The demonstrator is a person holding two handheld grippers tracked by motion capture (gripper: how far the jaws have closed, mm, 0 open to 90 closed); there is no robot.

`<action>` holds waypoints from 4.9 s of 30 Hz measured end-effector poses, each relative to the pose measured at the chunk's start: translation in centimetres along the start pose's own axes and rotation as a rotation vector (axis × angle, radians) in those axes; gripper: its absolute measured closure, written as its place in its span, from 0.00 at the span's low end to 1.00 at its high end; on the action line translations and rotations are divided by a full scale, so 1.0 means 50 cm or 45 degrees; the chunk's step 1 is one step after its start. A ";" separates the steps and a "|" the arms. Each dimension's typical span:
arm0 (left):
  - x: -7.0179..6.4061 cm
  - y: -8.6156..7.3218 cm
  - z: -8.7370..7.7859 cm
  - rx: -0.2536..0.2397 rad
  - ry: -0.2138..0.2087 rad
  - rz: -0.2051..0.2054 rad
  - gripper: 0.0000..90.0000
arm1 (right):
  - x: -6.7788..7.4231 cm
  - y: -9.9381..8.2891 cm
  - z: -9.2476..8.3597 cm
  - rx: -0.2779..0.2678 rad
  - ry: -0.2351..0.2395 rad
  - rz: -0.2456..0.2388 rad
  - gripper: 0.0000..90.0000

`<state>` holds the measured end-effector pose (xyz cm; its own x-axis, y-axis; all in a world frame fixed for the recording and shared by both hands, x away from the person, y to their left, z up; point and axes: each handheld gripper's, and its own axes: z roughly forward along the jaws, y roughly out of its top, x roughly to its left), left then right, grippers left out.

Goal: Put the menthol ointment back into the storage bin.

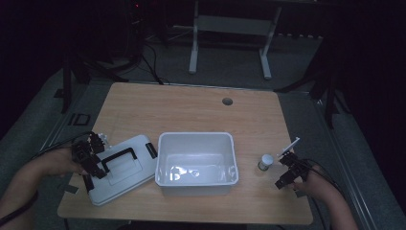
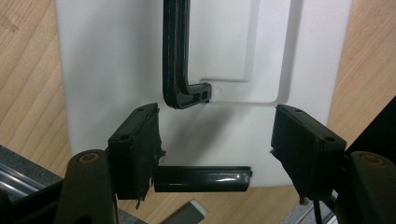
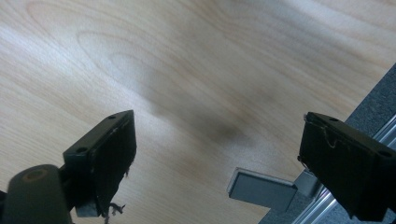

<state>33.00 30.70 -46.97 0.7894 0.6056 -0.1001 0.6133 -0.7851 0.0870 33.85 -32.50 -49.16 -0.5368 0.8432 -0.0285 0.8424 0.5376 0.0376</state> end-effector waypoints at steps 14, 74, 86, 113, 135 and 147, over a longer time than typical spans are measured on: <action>-0.001 -0.002 0.001 0.016 0.000 0.000 0.36 | 0.010 0.050 -0.037 -0.041 -0.009 -0.019 0.12; 0.002 -0.009 0.010 0.032 0.027 -0.001 0.36 | 0.060 0.155 -0.021 0.030 -0.014 -0.354 0.55; -0.004 -0.003 0.010 0.048 0.037 0.009 0.36 | 0.089 0.138 -0.068 0.009 0.019 -0.526 0.55; -0.008 -0.003 0.002 0.055 0.034 0.012 0.36 | 0.156 0.117 -0.251 -0.052 0.017 -0.760 0.55; -0.011 -0.001 -0.006 0.058 0.047 0.020 0.36 | 0.270 0.164 -0.374 -0.059 -0.050 -0.973 0.56; -0.012 -0.006 -0.006 0.059 0.048 0.023 0.36 | 0.348 0.205 -0.361 -0.053 -0.017 -1.121 0.56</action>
<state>32.37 30.59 -46.66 0.8015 0.5949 -0.0612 0.5975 -0.8008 0.0421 32.30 -12.24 -31.25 -0.9896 0.1225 -0.0758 0.1203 0.9922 0.0325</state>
